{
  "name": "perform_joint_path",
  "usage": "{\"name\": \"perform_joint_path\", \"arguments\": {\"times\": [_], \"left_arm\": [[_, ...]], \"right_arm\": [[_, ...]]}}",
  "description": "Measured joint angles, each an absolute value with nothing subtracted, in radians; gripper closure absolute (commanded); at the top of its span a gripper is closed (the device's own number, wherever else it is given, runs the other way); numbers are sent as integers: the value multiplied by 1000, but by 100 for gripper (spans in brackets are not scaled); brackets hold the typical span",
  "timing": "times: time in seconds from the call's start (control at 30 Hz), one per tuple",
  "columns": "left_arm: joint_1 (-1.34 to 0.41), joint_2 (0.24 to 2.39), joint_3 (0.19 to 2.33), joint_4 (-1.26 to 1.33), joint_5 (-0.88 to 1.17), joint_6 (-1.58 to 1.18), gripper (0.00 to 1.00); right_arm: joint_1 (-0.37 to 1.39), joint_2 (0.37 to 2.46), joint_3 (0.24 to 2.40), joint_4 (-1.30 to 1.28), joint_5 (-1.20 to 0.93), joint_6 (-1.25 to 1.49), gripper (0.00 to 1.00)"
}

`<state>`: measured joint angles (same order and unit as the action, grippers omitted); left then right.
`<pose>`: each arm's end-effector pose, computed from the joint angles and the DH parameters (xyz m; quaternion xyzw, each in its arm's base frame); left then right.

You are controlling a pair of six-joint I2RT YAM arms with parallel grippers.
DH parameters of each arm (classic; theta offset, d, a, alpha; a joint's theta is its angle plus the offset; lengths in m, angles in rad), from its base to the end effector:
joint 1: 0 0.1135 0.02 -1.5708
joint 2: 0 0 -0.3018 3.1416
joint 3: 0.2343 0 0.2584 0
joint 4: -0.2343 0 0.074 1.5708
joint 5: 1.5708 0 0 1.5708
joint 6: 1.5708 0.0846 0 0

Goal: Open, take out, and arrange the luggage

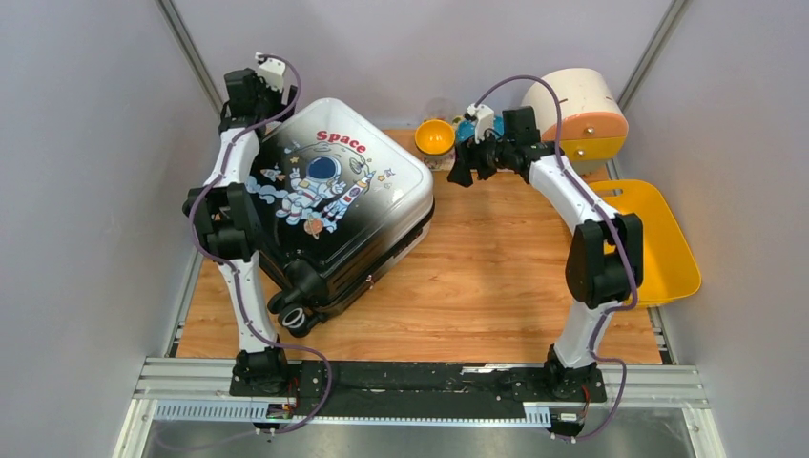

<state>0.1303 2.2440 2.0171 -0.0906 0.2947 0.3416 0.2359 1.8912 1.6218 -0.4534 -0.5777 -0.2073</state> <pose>0.6118 0.0554 0.3030 0.1701 0.7877 0.0200 0.5918 0.4578 0.1576 0.2950 -0.3063 0.8266 0.2652 0.3906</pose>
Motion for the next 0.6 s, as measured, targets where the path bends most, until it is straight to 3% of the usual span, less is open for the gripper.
{"name": "perform_joint_path", "arguments": {"times": [0.17, 0.4, 0.6], "left_arm": [[134, 2137, 1994, -146, 194, 275, 9], [235, 1523, 1559, -285, 178, 48, 11], [329, 1036, 1204, -383, 252, -175, 15]], "right_arm": [[240, 1712, 1484, -533, -599, -235, 25], [261, 1402, 1263, -595, -638, -276, 29], [432, 1401, 1203, -593, -640, -284, 32]]}}
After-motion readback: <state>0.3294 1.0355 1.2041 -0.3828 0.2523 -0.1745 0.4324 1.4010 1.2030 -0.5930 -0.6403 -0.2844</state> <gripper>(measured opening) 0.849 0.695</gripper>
